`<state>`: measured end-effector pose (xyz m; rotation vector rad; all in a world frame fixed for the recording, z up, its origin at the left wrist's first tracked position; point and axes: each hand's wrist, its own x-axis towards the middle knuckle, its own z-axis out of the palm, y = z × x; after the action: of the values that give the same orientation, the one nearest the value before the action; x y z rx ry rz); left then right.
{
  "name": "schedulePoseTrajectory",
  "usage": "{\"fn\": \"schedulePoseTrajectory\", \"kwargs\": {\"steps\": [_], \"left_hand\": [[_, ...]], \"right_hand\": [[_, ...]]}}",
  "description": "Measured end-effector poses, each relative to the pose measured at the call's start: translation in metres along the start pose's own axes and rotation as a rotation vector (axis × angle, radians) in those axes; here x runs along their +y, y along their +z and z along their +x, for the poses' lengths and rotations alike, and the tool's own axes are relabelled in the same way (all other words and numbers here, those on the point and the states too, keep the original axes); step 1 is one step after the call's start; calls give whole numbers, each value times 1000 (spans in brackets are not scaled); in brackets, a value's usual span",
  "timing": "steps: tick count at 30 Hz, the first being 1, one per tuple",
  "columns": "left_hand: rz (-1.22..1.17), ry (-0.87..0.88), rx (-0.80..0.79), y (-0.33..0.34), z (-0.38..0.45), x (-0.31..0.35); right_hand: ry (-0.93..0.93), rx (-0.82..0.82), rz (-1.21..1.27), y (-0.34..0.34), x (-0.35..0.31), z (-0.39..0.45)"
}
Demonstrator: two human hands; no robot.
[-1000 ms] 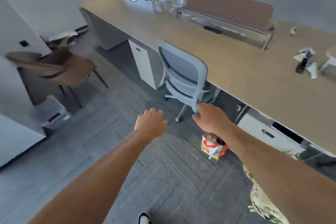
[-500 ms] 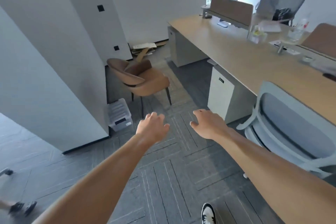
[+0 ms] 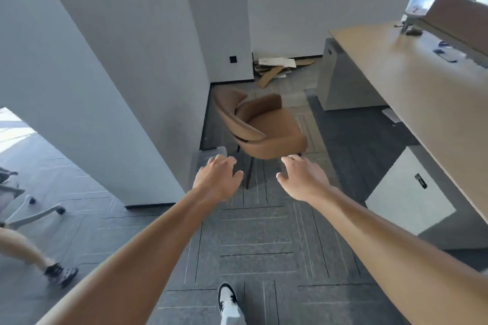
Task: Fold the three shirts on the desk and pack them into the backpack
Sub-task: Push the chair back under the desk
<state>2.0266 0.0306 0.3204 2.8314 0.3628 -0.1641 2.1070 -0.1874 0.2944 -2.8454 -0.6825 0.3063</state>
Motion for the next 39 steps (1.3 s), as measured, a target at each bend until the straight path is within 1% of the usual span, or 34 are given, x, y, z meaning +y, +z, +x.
{"fn": "schedulePoseTrajectory", "kwargs": {"steps": [4, 9, 13, 16, 21, 26, 29, 31, 33, 36, 39], "left_hand": [[-20, -13, -2, -8, 109, -67], [-38, 6, -39, -30, 245, -149], [-42, 35, -65, -53, 345, -193], [-45, 50, -82, -60, 420, -216], [4, 90, -153, -44, 544, -247], [98, 127, -244, -2, 659, -279], [159, 226, -260, 25, 716, -296], [214, 331, -255, 42, 751, -306], [274, 449, -244, 60, 784, -317], [282, 631, -227, 83, 822, -336], [122, 781, -225, 99, 845, -349]], "right_hand": [[-26, -20, -22, 13, -34, 118], [9, -60, -15, 24, -87, 255], [33, -71, 34, 24, -122, 353], [60, -55, 60, 29, -133, 425], [105, -54, 116, 62, -131, 546], [174, -63, 218, 117, -133, 642], [215, -66, 244, 158, -141, 685], [256, -71, 258, 185, -148, 709], [332, -38, 261, 208, -156, 728], [457, 106, 238, 236, -165, 747], [500, 276, 223, 254, -165, 752]]}}
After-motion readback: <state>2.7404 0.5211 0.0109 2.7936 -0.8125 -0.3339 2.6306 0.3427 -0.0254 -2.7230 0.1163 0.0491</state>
